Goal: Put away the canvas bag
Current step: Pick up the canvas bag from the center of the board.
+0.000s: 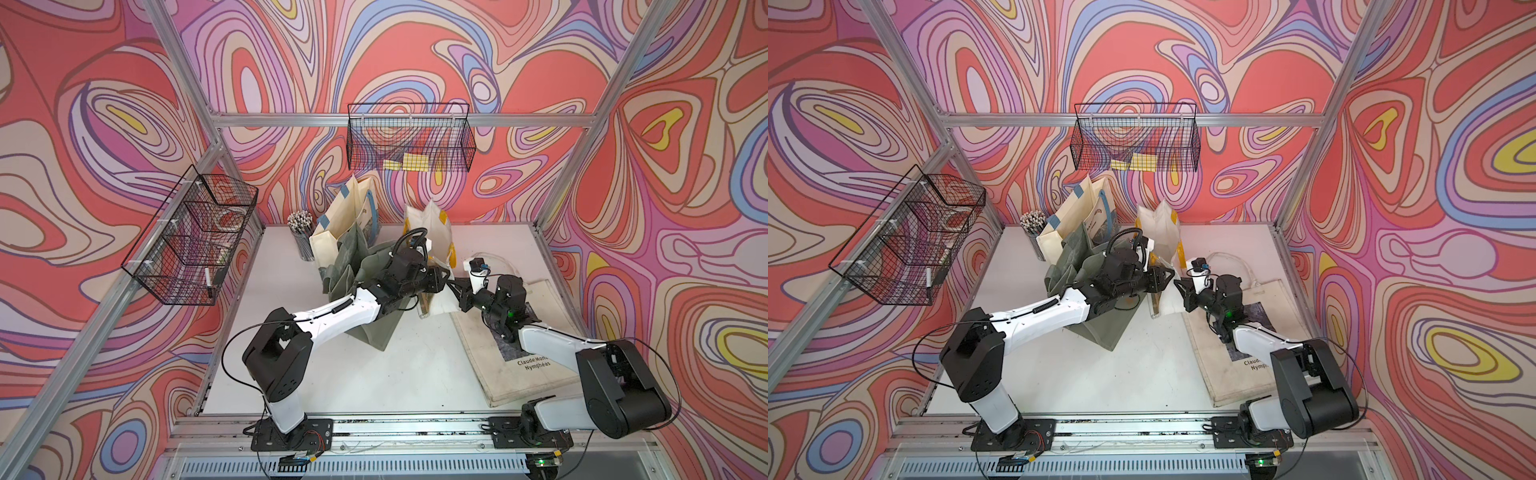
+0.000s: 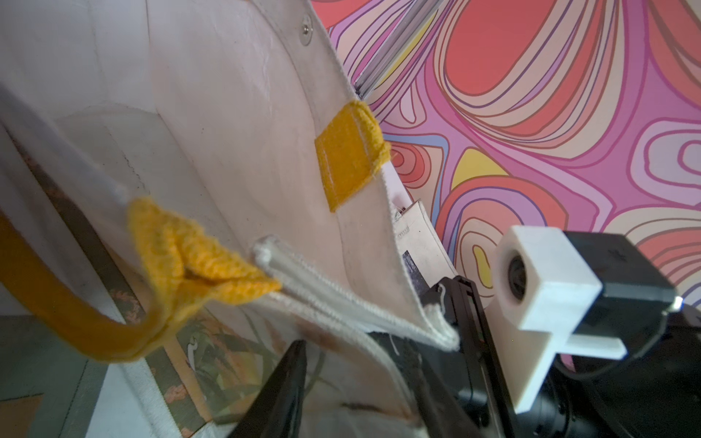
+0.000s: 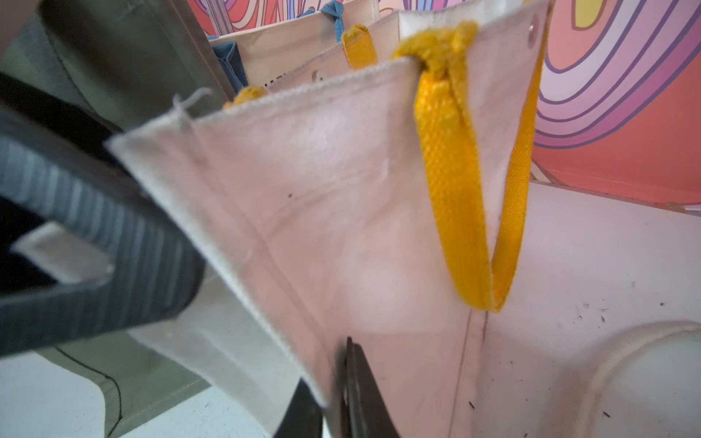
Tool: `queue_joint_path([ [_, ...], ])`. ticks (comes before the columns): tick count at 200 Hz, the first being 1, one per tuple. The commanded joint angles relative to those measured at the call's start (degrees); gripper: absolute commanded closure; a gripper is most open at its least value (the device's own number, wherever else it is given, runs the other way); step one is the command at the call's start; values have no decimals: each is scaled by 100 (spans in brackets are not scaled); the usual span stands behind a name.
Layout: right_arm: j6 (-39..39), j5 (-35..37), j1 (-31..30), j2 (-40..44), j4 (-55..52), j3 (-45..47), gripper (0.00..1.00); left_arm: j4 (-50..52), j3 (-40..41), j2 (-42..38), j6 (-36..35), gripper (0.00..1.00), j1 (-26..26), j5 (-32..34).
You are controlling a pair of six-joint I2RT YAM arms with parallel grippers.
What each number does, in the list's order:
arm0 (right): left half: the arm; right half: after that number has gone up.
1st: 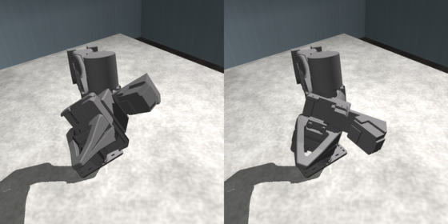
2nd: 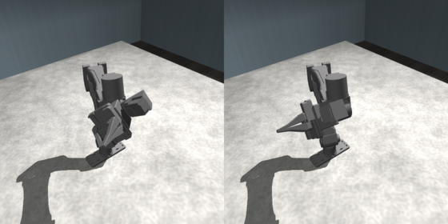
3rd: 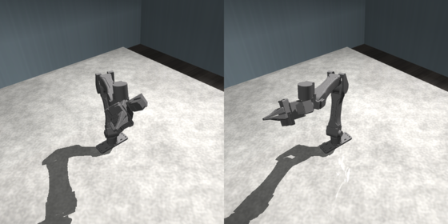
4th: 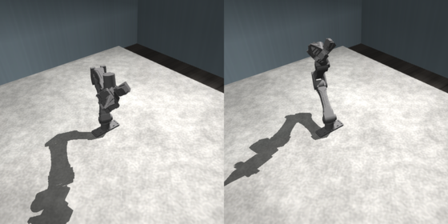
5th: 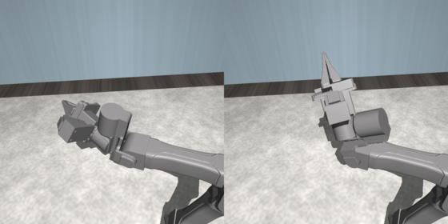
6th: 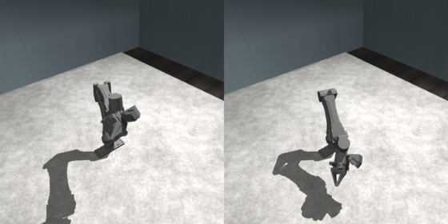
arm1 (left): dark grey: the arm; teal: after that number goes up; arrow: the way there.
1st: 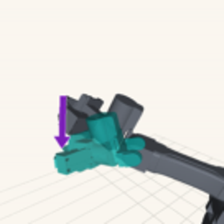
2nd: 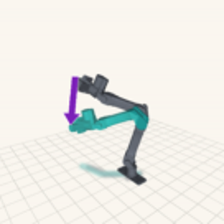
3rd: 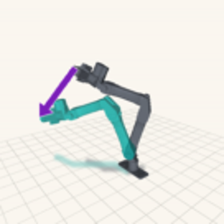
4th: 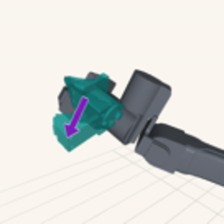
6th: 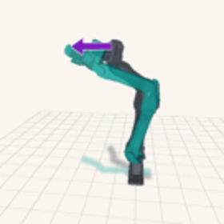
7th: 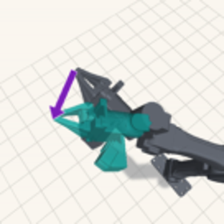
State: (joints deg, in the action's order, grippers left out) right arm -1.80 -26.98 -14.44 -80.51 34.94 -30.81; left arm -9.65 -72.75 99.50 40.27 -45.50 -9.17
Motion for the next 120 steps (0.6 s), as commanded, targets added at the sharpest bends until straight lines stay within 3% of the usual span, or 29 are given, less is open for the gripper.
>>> queue_joint_path([
  [1, -114, 174, -149, -66, -170, -81, 84, -595, 109, -194, 385, 54, -16, 16],
  [73, -230, 437, -270, -99, -325, -101, 84, -1035, 295, -274, 587, 49, -67, 34],
  [120, -280, 538, -346, 13, -365, -28, 85, -487, 101, -301, 492, 47, -191, 489],
])
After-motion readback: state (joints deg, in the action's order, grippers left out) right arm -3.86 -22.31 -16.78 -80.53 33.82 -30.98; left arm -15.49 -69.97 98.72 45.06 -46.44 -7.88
